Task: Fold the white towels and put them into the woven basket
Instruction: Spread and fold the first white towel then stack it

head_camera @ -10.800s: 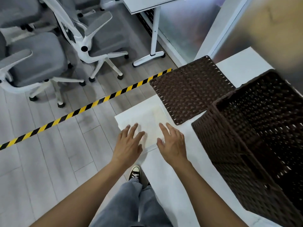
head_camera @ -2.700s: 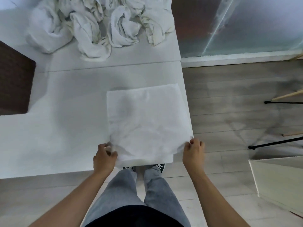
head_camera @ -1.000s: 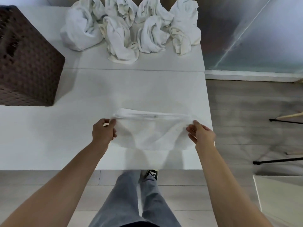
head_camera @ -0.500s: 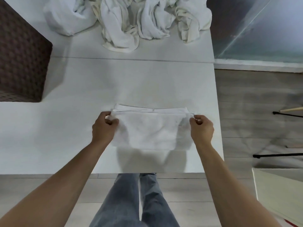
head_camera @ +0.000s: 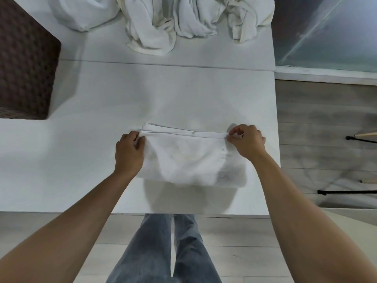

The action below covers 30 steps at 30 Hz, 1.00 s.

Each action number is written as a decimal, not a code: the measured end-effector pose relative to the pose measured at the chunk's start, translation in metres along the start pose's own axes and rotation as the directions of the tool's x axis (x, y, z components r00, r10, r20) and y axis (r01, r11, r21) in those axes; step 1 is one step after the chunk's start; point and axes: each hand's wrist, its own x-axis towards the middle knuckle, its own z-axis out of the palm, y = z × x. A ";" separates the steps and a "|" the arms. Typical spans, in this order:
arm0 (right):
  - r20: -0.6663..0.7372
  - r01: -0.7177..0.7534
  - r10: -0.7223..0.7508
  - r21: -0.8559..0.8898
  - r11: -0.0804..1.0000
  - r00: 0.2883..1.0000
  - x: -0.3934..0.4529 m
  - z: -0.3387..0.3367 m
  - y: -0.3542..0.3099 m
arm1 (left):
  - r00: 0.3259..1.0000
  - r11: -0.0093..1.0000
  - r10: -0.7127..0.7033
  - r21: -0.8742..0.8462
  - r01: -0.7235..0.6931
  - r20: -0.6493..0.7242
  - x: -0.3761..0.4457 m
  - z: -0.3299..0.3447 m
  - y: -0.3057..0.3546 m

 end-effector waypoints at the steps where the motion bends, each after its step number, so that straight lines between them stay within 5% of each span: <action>1: -0.035 0.038 -0.038 -0.006 0.999 0.999 -0.003 0.003 0.001 | 1.000 1.000 0.003 -0.007 -0.004 -0.008 0.000 0.001 0.000; 7: -0.022 0.115 -0.113 0.177 0.977 0.993 -0.021 0.008 0.012 | 0.998 0.999 0.031 -0.028 -0.033 -0.048 -0.005 0.004 -0.002; 10: 0.062 0.145 -0.153 0.115 0.983 0.986 -0.023 0.004 0.015 | 0.998 0.996 0.022 -0.081 -0.028 -0.065 -0.009 0.003 0.002; 17: -0.123 0.322 -0.311 0.089 0.942 0.943 -0.052 -0.003 0.009 | 0.996 0.984 -0.058 -0.175 0.045 -0.072 -0.021 -0.001 0.020; 23: -0.138 0.221 -0.199 0.170 0.960 0.970 -0.078 -0.003 0.029 | 0.994 0.986 -0.072 -0.160 0.057 -0.087 -0.010 0.001 0.023; 30: -0.292 0.086 -0.125 -0.141 0.986 0.948 -0.058 0.031 0.043 | 0.995 0.999 0.034 0.043 -0.030 -0.090 0.015 0.019 0.023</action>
